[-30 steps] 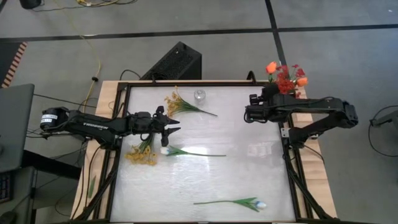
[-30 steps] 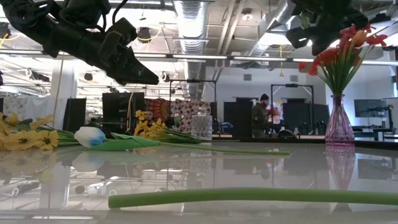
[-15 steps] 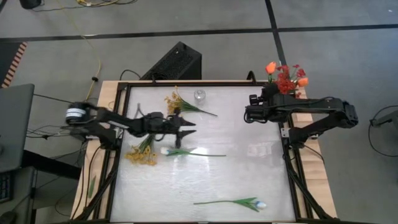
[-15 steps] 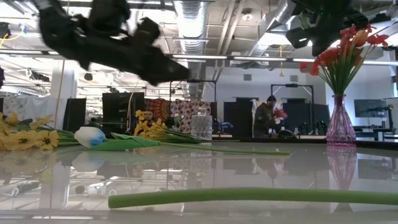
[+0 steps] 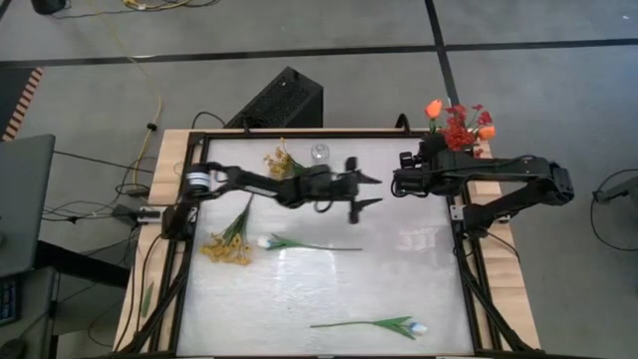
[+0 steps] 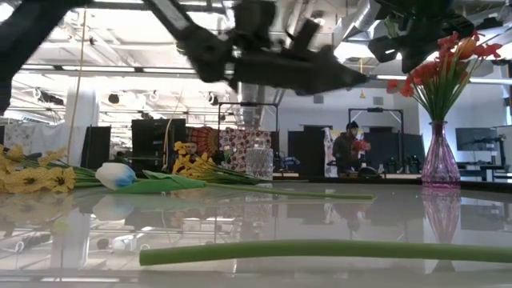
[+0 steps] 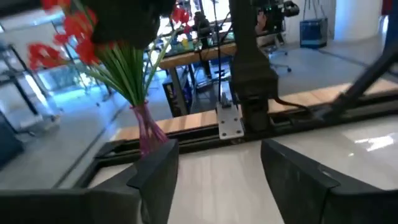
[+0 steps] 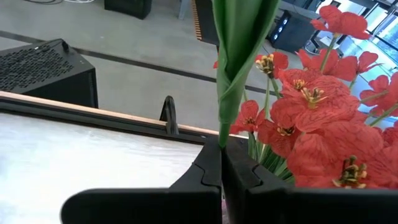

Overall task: Sort flowers into vase by color
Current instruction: Put the orange tulip into the purple vase

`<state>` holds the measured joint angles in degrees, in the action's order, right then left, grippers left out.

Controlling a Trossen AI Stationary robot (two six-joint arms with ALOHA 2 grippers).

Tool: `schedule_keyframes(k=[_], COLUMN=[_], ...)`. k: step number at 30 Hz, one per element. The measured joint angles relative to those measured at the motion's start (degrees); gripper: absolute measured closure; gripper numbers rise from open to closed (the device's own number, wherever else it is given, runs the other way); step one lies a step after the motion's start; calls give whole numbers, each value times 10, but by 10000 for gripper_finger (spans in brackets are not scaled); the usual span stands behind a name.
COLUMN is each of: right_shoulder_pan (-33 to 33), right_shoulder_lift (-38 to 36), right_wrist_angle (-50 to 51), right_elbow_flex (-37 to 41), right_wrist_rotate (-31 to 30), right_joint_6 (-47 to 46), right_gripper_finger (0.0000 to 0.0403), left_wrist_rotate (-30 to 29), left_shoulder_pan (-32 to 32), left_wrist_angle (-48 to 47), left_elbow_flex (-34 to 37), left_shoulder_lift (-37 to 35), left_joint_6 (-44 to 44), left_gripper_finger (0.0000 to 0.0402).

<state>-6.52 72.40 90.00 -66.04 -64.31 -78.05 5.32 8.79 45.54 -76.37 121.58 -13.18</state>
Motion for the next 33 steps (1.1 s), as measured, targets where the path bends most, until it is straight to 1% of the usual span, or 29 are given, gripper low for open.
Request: schedule_keyframes(k=[4,8,15,18,19,20,21,25,31,33], right_shoulder_pan=[0,0,0,0,-2,-6,-10,-39,-79,-83], right_shoulder_lift=[0,-1,-26,-43,-49,-54,-59,-77,-93,-95], right_wrist_angle=[0,0,0,0,0,0,0,0,-2,-5], right_elbow_flex=[0,0,0,0,0,0,0,10,32,42], right_wrist_rotate=[0,0,13,15,15,15,16,25,34,60], right_joint_6=[6,20,20,26,29,29,34,48,59,59], right_gripper_finger=[382,382,382,382,382,382,382,382,382,382], left_wrist_rotate=[41,61,60,41,32,27,20,4,3,4], left_shoulder_pan=[18,31,31,31,31,31,32,38,50,52], left_wrist_angle=[-13,-41,-173,-219,-208,-162,-147,-173,-184,-184], left_elbow_flex=[-129,-261,-494,-586,-588,-573,-567,-577,-579,-579], left_shoulder_lift=[103,197,333,374,379,379,381,383,381,381], left_joint_6=[51,90,110,110,109,109,109,107,112,115], left_gripper_finger=[171,171,172,172,172,172,173,173,173,173])
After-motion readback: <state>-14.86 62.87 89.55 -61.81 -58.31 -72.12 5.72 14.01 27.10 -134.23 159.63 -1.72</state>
